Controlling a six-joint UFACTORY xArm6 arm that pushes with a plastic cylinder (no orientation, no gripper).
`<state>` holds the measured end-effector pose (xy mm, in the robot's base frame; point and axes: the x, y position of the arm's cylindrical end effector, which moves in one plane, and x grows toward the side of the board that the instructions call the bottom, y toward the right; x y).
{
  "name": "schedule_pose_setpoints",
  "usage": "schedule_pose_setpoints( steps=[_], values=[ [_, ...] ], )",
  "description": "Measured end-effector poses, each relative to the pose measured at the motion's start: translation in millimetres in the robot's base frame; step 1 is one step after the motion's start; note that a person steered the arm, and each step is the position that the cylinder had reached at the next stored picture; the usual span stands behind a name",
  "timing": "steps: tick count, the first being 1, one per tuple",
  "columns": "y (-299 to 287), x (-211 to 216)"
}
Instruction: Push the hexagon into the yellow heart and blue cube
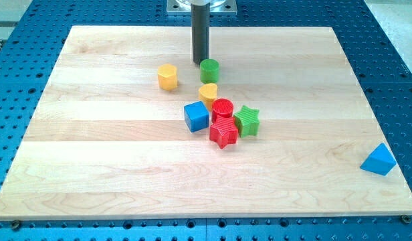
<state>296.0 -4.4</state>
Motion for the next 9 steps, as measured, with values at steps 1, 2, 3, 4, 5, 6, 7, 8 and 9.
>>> schedule_pose_setpoints(
  steps=[1, 2, 3, 4, 5, 6, 7, 8, 9],
  values=[
    [-5, 0],
    [-53, 0],
    [-112, 17],
    [-114, 44],
    [-101, 48],
    [-96, 65],
    [-95, 97],
    [-76, 94],
    [-67, 89]
  ],
)
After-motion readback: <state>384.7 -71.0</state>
